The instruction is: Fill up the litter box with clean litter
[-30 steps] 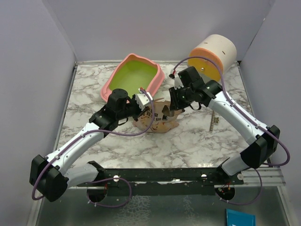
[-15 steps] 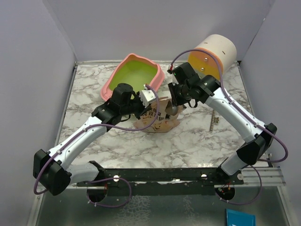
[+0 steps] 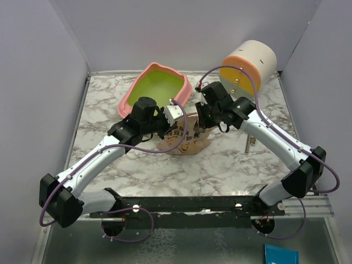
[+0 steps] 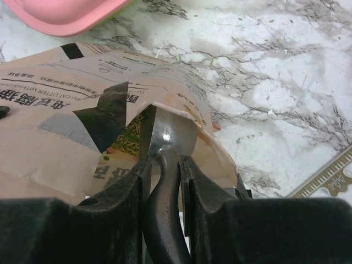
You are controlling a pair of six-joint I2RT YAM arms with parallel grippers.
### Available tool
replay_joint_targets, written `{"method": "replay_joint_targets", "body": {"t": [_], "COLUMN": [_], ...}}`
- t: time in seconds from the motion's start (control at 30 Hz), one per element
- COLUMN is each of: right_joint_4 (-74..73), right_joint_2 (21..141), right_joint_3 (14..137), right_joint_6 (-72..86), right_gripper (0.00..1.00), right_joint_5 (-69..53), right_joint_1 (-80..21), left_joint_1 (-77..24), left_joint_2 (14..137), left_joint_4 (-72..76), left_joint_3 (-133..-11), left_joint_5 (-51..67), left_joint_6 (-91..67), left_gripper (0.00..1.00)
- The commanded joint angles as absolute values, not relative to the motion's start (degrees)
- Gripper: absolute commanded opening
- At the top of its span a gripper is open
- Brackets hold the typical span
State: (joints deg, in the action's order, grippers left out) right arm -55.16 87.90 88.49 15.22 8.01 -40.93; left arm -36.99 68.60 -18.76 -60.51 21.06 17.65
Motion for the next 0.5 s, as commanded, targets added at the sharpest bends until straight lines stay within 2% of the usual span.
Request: {"method": "replay_joint_targets", "body": {"t": [0.0,0.2,0.27,0.47], "right_joint_4": [-54.0,-50.7,-49.8,-44.5], "right_joint_2": [90.1,91.1,91.2,90.5], "right_joint_3": [81.5,78.9,78.1,73.8], "right_joint_6": [14.2,14.4,14.9,16.0], "right_gripper": [0.01,0.01,0.01,0.01], "right_joint_5": [6.8,-1.2,-3.7,-9.7], "right_joint_1": [-40.7,-40.7,-40.7,-40.6], "left_joint_1": [-38.1,-38.2,-38.3,-38.3], "left_joint_2": [65.7,66.2,66.2,66.4], "left_joint_4": [-11.0,-11.1,-11.2,-11.3], "left_joint_3": [-63.1,-62.7,-62.5,-61.5], "left_joint_5": [23.9,23.7,23.5,23.7], "left_joint_6": [17.1,17.1,17.3,17.4], "left_gripper": [0.0,0.0,0.05,0.1]}}
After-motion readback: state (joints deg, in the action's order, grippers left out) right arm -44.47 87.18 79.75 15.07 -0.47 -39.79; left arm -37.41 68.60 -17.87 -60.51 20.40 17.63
